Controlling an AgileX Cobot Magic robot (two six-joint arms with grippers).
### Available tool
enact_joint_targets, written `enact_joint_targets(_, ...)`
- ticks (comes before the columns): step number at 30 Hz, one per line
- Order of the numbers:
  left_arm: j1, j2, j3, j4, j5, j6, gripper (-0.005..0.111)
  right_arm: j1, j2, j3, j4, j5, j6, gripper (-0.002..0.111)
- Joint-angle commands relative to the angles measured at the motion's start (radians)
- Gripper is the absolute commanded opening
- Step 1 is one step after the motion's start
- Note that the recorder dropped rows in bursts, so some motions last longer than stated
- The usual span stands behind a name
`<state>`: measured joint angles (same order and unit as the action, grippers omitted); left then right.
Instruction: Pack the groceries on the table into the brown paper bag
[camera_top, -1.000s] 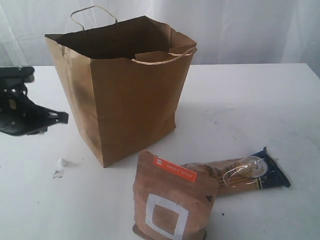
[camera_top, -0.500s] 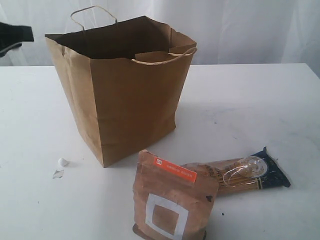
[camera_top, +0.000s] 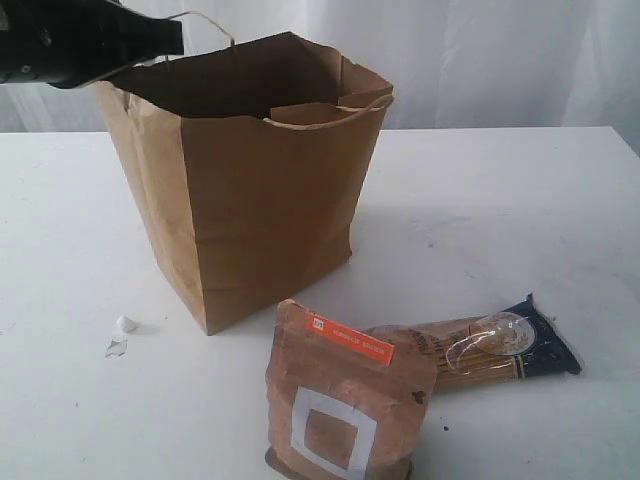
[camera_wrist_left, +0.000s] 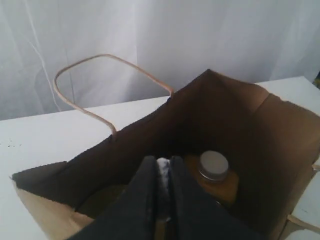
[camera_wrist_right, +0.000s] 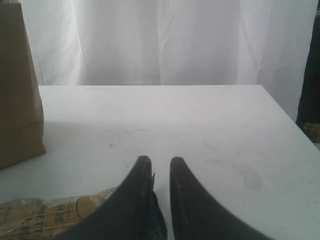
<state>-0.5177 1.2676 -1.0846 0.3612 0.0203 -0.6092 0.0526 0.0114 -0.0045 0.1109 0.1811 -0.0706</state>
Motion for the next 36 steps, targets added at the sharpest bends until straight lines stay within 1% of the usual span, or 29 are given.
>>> enact_joint_targets(1, -0.007, 0.015, -0.01, 0.009, 0.012, 0.007, 0.023, -0.003, -0.005, 0.004, 0.002, -0.014, -0.004, 0.014)
enact_joint_targets(3, -0.007, 0.015, -0.01, 0.009, 0.003, 0.007, 0.038, -0.003, -0.005, 0.004, 0.002, -0.014, -0.004, 0.014)
enact_joint_targets(4, -0.007, 0.015, -0.01, 0.009, 0.003, 0.007, 0.043, -0.003, -0.005, 0.004, 0.002, -0.014, -0.004, 0.014)
enact_joint_targets(5, -0.007, 0.015, -0.01, 0.009, 0.003, 0.007, 0.053, -0.003, -0.005, 0.004, 0.002, -0.014, -0.004, 0.014)
enact_joint_targets(7, -0.007, 0.015, -0.01, 0.009, 0.003, 0.007, 0.058, -0.003, -0.005, 0.004, 0.002, -0.014, -0.004, 0.014)
enact_joint_targets(13, -0.007, -0.023, -0.01, 0.009, 0.003, 0.007, 0.058, -0.003, -0.005, 0.004, 0.002, -0.014, -0.004, 0.014)
enact_joint_targets(16, -0.007, -0.088, -0.01, 0.031, 0.055, 0.016, 0.058, -0.003, -0.005, 0.004, 0.002, -0.014, -0.004, 0.014)
enact_joint_targets(20, -0.007, -0.198, -0.01, 0.099, 0.24, 0.042, 0.058, -0.003, -0.005, 0.004, 0.002, -0.014, -0.004, 0.014)
enact_joint_targets(26, -0.005, -0.338, -0.01, 0.095, 0.525, 0.042, 0.058, -0.003, -0.005, 0.004, 0.002, -0.014, -0.004, 0.014)
enact_joint_targets(29, -0.005, -0.372, -0.01, 0.101, 0.666, 0.042, 0.058, -0.003, -0.005, 0.004, 0.002, -0.014, -0.004, 0.014)
enact_joint_targets(33, -0.005, -0.384, -0.005, 0.101, 0.803, 0.056, 0.058, -0.003, -0.005, 0.004, 0.002, -0.014, -0.004, 0.014)
enact_joint_targets(36, -0.005, -0.384, 0.036, 0.101, 0.857, 0.063, 0.058, -0.003, -0.005, 0.004, 0.002, -0.014, -0.004, 0.014)
